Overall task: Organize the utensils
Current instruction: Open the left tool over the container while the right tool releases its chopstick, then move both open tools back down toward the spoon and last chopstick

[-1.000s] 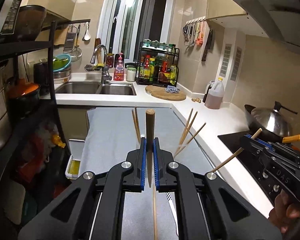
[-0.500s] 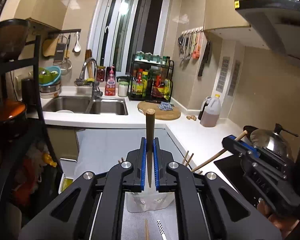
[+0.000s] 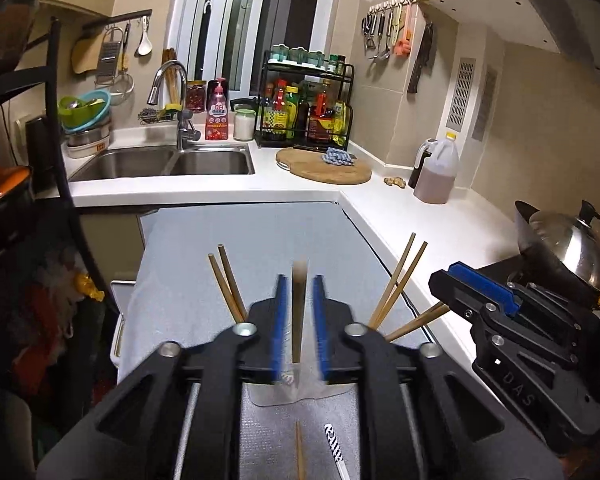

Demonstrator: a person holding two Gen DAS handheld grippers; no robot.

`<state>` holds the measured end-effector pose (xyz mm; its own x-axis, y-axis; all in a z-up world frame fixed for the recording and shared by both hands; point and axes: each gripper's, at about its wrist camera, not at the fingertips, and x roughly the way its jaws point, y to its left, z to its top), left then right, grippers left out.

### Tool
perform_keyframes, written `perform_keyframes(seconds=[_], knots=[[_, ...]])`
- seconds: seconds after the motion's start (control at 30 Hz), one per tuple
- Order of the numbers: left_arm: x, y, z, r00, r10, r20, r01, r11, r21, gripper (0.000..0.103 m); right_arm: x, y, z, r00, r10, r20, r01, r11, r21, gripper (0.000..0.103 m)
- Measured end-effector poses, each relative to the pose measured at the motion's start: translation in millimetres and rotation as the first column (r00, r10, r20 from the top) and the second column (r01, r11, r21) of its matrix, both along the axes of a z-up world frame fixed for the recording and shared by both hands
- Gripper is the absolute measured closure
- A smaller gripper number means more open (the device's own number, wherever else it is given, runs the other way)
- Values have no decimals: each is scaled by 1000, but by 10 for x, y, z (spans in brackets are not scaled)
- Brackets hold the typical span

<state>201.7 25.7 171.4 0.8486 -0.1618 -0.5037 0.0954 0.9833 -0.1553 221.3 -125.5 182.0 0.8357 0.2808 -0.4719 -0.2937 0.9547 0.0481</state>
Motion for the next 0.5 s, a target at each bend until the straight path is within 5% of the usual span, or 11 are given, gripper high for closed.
perform_keyframes(seconds=[0.07, 0.5], knots=[[-79, 22, 60, 1000, 12, 25, -12, 1000, 0, 68, -58, -34, 61, 1000, -5, 17, 5, 1000, -2, 77], [-969, -4, 309, 988, 21, 152, -22, 1000, 8, 68, -1030, -310, 308, 978, -25, 207, 21, 1000, 21, 75]])
